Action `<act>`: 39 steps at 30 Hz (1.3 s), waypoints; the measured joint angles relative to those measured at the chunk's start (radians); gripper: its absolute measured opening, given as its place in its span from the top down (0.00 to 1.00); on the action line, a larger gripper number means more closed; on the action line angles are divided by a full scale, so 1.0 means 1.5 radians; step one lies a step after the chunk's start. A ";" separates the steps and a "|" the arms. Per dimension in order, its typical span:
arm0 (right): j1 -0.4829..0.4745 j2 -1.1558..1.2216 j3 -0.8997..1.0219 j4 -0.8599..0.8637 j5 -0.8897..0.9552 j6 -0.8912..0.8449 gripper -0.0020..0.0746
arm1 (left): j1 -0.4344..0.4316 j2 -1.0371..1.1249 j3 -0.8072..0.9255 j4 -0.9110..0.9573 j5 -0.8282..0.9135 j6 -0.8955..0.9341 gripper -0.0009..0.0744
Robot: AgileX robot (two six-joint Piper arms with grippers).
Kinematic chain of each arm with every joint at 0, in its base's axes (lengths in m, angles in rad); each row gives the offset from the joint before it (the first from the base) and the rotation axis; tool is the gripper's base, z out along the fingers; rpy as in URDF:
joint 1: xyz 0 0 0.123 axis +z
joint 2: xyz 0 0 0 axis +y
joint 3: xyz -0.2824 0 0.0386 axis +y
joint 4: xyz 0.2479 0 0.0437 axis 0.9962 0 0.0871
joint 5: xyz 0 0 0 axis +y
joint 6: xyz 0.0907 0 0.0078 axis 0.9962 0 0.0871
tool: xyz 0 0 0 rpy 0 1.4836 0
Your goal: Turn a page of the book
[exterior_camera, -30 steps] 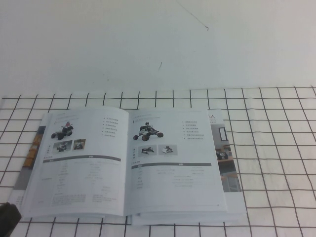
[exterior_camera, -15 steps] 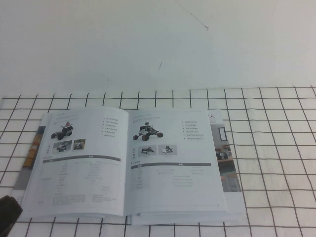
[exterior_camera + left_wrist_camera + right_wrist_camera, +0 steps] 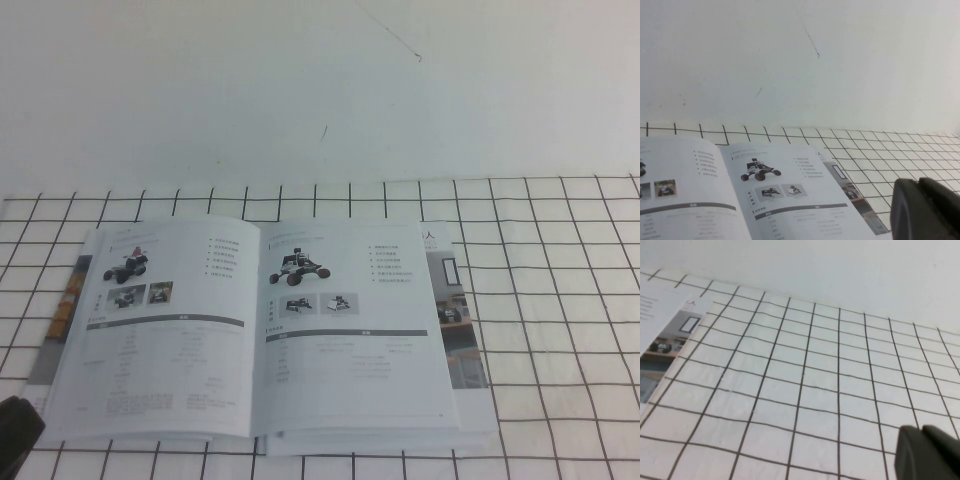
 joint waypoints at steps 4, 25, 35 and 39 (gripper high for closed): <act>-0.016 -0.045 0.015 0.023 0.044 0.003 0.97 | 0.000 0.000 0.000 0.000 0.001 0.000 0.99; -0.072 -0.051 0.016 0.087 0.080 -0.093 0.97 | 0.000 0.000 0.000 0.000 0.013 0.000 0.99; -0.075 -0.051 0.016 0.087 0.079 -0.081 0.97 | 0.000 0.000 0.000 0.000 0.019 0.000 0.99; -0.075 -0.051 0.016 0.087 0.079 -0.080 0.97 | 0.000 0.000 0.000 0.000 0.020 0.000 0.99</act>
